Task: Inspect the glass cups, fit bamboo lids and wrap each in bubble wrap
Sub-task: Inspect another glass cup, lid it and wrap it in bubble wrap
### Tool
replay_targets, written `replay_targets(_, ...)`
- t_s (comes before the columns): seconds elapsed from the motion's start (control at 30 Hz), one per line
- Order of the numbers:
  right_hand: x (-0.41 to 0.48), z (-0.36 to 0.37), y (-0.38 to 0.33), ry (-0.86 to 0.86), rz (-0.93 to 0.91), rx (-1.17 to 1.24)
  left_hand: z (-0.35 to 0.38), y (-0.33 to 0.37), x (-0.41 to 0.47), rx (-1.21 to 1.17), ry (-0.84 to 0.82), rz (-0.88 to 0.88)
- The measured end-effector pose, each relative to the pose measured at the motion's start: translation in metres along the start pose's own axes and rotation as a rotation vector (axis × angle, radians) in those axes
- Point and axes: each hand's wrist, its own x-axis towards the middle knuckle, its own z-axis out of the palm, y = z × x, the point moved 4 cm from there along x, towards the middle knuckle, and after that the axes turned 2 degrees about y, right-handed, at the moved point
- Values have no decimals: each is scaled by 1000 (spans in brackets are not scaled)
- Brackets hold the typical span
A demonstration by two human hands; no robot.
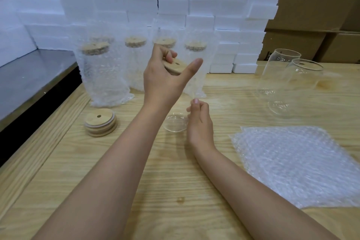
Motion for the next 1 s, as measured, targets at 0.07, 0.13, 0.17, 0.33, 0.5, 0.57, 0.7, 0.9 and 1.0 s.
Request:
replay_targets(0.07,0,1,0,0,0,0,1,-2,-1,0,10,-16)
replay_targets(0.13,0,1,0,1,-1,0,2,-5,-2,7,26,-22)
replay_targets(0.17,0,1,0,1,-3,2,2,-6,-3,3,35,-30)
replay_targets(0.33,0,1,0,0,-12,1,4,-12,-7,-47,65,-68)
replay_targets(0.5,0,1,-1,12,-39,-7,4,-16,-9,-130,65,-82)
replay_targets(0.57,-1,1,-2,9,-47,-9,4,-18,-10,-135,37,-97)
replay_targets(0.7,-2,0,-3,11,-59,-30,4,-36,-27,-148,-140,-164)
replay_targets(0.9,-4,-2,-4,5,-29,-33,-5,-75,-66,-91,-321,-244)
replay_targets(1.0,-6,-7,-8,17,-13,-68,-4,-80,-64,-55,-349,-232)
